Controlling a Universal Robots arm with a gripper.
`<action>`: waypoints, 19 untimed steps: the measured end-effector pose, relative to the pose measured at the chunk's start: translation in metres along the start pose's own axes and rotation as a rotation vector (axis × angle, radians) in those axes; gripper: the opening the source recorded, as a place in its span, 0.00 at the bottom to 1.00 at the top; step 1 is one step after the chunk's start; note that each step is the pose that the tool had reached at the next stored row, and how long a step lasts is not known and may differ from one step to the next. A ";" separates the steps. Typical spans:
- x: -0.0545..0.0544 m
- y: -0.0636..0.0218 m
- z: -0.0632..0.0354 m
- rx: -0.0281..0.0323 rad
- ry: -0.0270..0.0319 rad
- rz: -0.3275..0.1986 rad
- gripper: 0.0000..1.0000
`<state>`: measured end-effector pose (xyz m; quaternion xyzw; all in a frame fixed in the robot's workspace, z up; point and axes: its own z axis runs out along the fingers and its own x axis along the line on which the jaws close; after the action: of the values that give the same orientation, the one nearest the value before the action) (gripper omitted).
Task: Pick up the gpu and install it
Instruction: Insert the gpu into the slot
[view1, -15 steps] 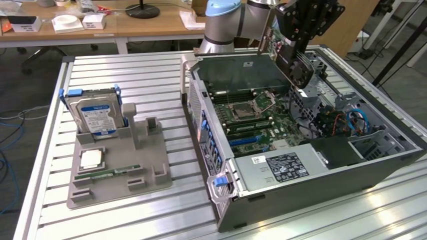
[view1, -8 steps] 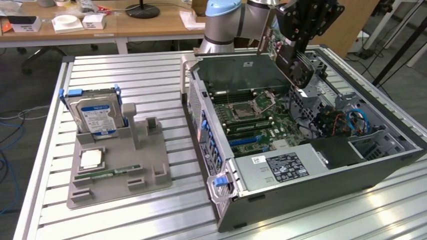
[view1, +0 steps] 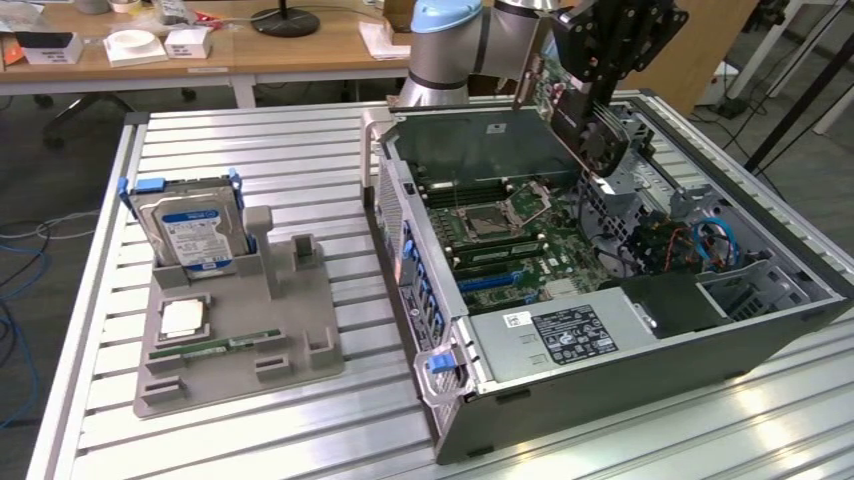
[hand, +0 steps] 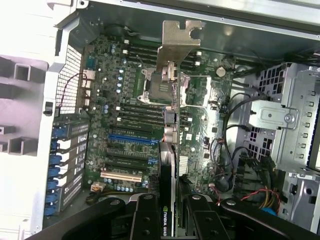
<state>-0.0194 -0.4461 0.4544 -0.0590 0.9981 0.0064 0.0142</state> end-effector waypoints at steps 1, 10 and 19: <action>0.000 0.0000 0.0000 0.0000 0.0000 -0.002 0.25; 0.000 0.0000 0.0000 -0.0005 0.0002 -0.017 0.25; 0.000 0.0000 0.0000 -0.0010 0.0004 -0.033 0.25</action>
<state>-0.0194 -0.4461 0.4544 -0.0753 0.9970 0.0067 0.0141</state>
